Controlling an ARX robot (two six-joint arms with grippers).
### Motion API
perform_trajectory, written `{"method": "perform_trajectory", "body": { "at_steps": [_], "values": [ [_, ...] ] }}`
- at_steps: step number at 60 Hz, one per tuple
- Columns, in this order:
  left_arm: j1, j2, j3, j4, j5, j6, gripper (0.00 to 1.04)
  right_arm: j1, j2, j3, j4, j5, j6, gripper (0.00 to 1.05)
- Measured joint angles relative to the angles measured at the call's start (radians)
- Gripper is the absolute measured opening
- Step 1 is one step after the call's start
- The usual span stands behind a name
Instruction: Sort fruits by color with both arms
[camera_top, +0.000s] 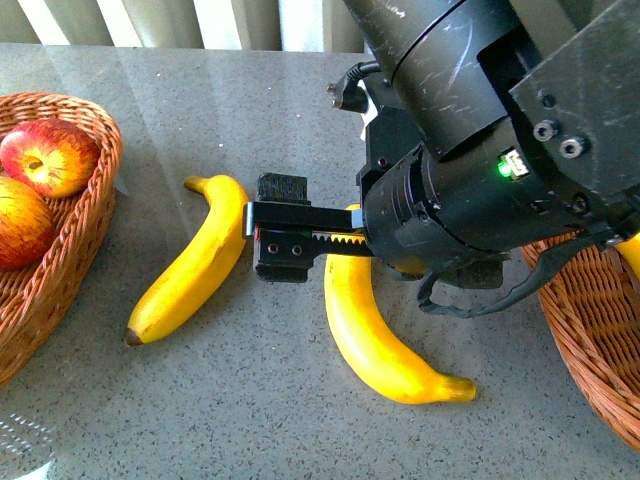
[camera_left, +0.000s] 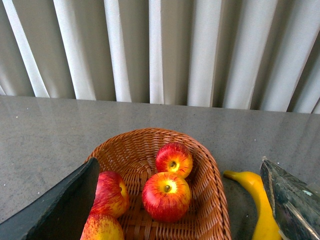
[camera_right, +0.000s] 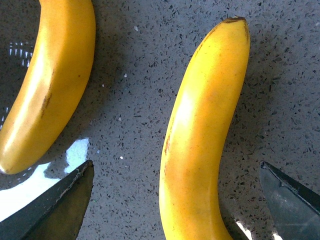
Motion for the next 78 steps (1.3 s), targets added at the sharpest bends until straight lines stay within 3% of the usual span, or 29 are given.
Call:
{"method": "perform_trajectory", "body": {
  "at_steps": [73, 78],
  "values": [
    [0.0, 0.0, 0.0, 0.0, 0.0, 0.0, 0.96, 0.035, 0.153, 0.068, -0.022, 0.018, -0.001, 0.96],
    [0.0, 0.0, 0.0, 0.0, 0.0, 0.0, 0.96, 0.035, 0.153, 0.063, -0.02, 0.024, -0.003, 0.82]
  ]
}}
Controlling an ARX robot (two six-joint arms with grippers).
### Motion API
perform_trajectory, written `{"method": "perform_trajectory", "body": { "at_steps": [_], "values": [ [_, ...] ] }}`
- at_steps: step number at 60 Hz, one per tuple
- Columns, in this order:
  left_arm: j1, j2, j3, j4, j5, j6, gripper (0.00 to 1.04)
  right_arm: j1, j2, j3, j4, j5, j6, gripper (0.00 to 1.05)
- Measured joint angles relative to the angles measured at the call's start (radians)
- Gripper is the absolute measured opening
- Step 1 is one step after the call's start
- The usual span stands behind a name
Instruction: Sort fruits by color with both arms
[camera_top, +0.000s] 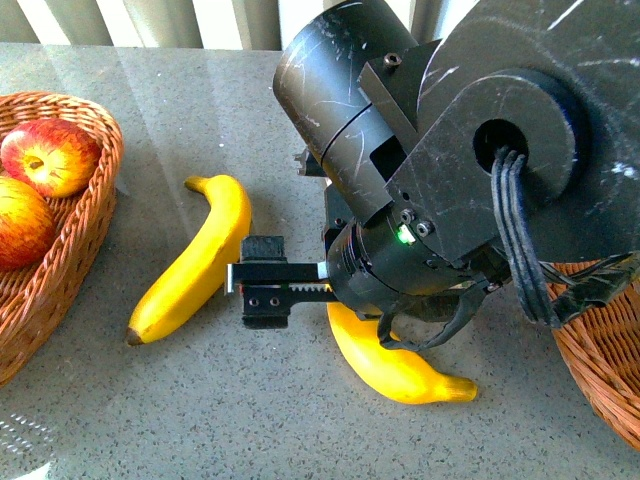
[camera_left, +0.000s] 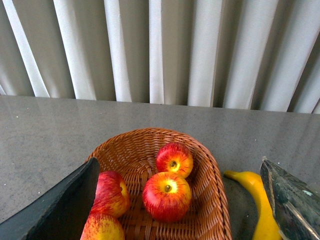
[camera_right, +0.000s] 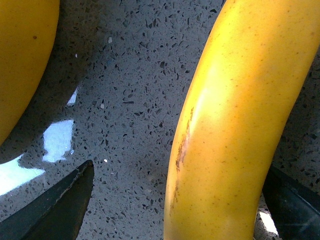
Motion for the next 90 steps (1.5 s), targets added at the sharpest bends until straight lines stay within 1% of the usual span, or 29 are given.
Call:
{"method": "perform_trajectory", "body": {
  "at_steps": [3, 4, 9, 14, 19, 33, 40, 43, 53, 60, 67, 75, 81, 90],
  "values": [
    [0.0, 0.0, 0.0, 0.0, 0.0, 0.0, 0.96, -0.002, 0.0, -0.003, 0.001, 0.0, 0.0, 0.71],
    [0.0, 0.0, 0.0, 0.0, 0.0, 0.0, 0.96, -0.003, 0.0, -0.004, 0.001, 0.002, 0.0, 0.66],
    [0.0, 0.0, 0.0, 0.0, 0.0, 0.0, 0.96, -0.005, 0.0, -0.008, 0.002, 0.002, 0.0, 0.55],
    [0.0, 0.0, 0.0, 0.0, 0.0, 0.0, 0.96, -0.009, -0.004, -0.016, 0.003, 0.002, 0.0, 0.42],
    [0.0, 0.0, 0.0, 0.0, 0.0, 0.0, 0.96, -0.01, -0.018, -0.024, 0.005, -0.003, 0.0, 0.37],
    [0.0, 0.0, 0.0, 0.0, 0.0, 0.0, 0.96, -0.01, -0.131, -0.061, 0.024, -0.005, 0.003, 0.36],
    [0.0, 0.0, 0.0, 0.0, 0.0, 0.0, 0.96, -0.009, -0.233, -0.084, 0.043, 0.013, 0.003, 0.36],
    [0.0, 0.0, 0.0, 0.0, 0.0, 0.0, 0.96, -0.012, -0.296, -0.103, 0.053, 0.037, 0.003, 0.36],
    [0.0, 0.0, 0.0, 0.0, 0.0, 0.0, 0.96, -0.065, -0.461, -0.171, 0.068, 0.107, 0.003, 0.35],
    [0.0, 0.0, 0.0, 0.0, 0.0, 0.0, 0.96, -0.098, -0.568, -0.222, 0.064, 0.108, -0.006, 0.35],
    [0.0, 0.0, 0.0, 0.0, 0.0, 0.0, 0.96, -0.149, -0.641, -0.263, 0.059, 0.107, -0.024, 0.35],
    [0.0, 0.0, 0.0, 0.0, 0.0, 0.0, 0.96, -0.278, -0.665, -0.336, 0.059, 0.121, -0.07, 0.35],
    [0.0, 0.0, 0.0, 0.0, 0.0, 0.0, 0.96, -0.344, -0.664, -0.37, 0.073, 0.126, -0.103, 0.35],
    [0.0, 0.0, 0.0, 0.0, 0.0, 0.0, 0.96, -0.417, -0.655, -0.389, 0.092, 0.125, -0.151, 0.35]
  ]
}}
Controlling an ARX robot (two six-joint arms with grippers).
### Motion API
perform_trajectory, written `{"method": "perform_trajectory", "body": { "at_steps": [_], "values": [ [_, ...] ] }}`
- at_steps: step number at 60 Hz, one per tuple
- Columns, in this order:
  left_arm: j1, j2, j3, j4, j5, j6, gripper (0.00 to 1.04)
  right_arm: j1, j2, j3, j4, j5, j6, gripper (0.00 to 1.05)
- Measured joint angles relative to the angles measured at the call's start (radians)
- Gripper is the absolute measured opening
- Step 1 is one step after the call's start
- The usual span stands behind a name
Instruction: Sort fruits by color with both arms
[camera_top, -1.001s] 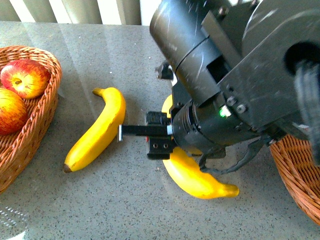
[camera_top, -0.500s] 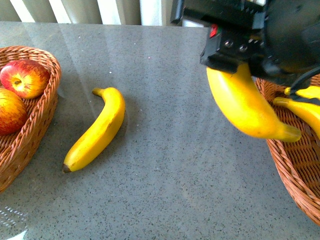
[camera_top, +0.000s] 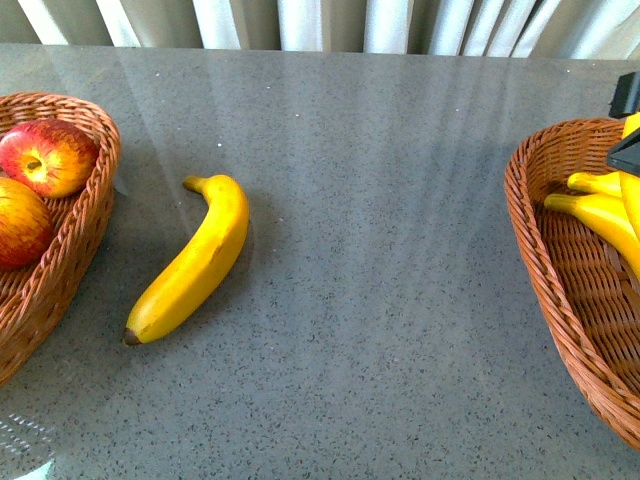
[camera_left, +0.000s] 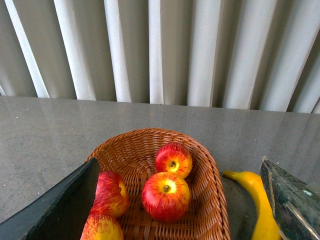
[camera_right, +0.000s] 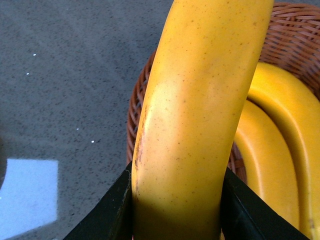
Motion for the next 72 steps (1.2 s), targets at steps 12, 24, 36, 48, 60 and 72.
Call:
{"method": "perform_trajectory", "body": {
  "at_steps": [12, 24, 36, 48, 60, 72],
  "values": [
    [0.0, 0.0, 0.0, 0.0, 0.0, 0.0, 0.96, -0.06, 0.036, -0.029, 0.015, -0.008, -0.035, 0.35],
    [0.0, 0.0, 0.0, 0.0, 0.0, 0.0, 0.96, -0.063, 0.082, -0.052, 0.033, -0.011, -0.037, 0.35],
    [0.0, 0.0, 0.0, 0.0, 0.0, 0.0, 0.96, -0.052, 0.102, -0.056, 0.039, -0.003, -0.037, 0.57],
    [0.0, 0.0, 0.0, 0.0, 0.0, 0.0, 0.96, -0.005, 0.05, -0.05, -0.004, 0.008, -0.027, 0.97],
    [0.0, 0.0, 0.0, 0.0, 0.0, 0.0, 0.96, 0.134, 0.049, 0.04, -0.031, 0.013, -0.023, 0.96],
    [0.0, 0.0, 0.0, 0.0, 0.0, 0.0, 0.96, 0.282, 0.183, 0.177, -0.021, -0.002, 0.01, 0.96]
  ]
}}
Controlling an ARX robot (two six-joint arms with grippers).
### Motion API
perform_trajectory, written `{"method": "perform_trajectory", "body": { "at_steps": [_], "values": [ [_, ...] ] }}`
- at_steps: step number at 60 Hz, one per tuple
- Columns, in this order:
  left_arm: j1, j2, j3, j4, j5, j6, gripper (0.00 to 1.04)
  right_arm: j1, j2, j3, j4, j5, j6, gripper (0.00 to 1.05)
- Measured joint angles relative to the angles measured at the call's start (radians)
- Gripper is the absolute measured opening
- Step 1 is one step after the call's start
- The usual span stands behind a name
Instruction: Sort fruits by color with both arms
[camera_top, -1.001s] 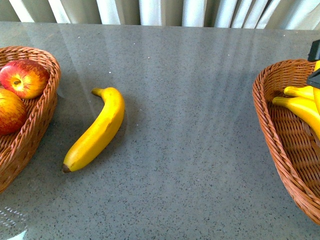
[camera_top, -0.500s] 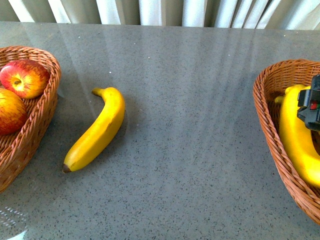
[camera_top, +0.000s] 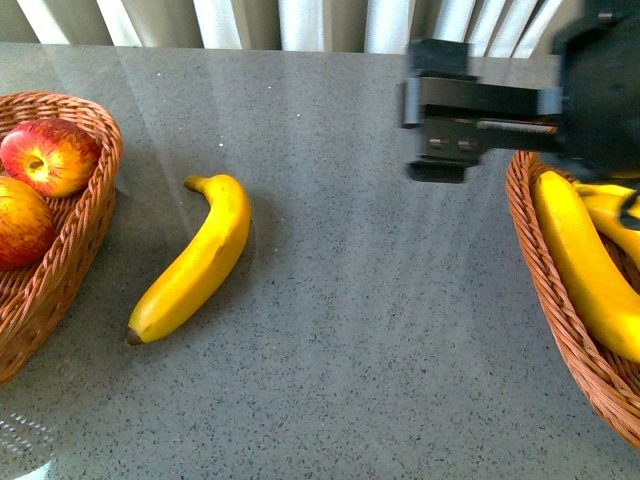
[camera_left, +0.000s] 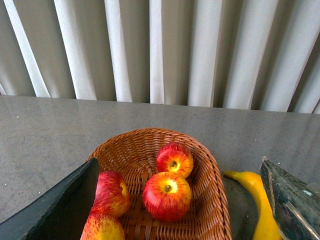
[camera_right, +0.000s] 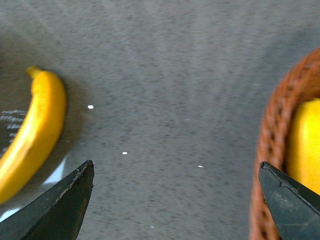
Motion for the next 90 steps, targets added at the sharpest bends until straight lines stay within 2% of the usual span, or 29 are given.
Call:
{"method": "perform_trajectory", "body": {
  "at_steps": [14, 32, 64, 90],
  "values": [
    [0.0, 0.0, 0.0, 0.0, 0.0, 0.0, 0.96, 0.074, 0.331, 0.276, -0.072, -0.1, 0.054, 0.96],
    [0.0, 0.0, 0.0, 0.0, 0.0, 0.0, 0.96, 0.121, 0.505, 0.473, -0.181, -0.11, 0.089, 0.96],
    [0.0, 0.0, 0.0, 0.0, 0.0, 0.0, 0.96, 0.199, 0.679, 0.715, -0.312, -0.093, 0.1, 0.96],
    [0.0, 0.0, 0.0, 0.0, 0.0, 0.0, 0.96, 0.204, 0.726, 0.801, -0.349, -0.099, 0.148, 0.96]
  ]
}}
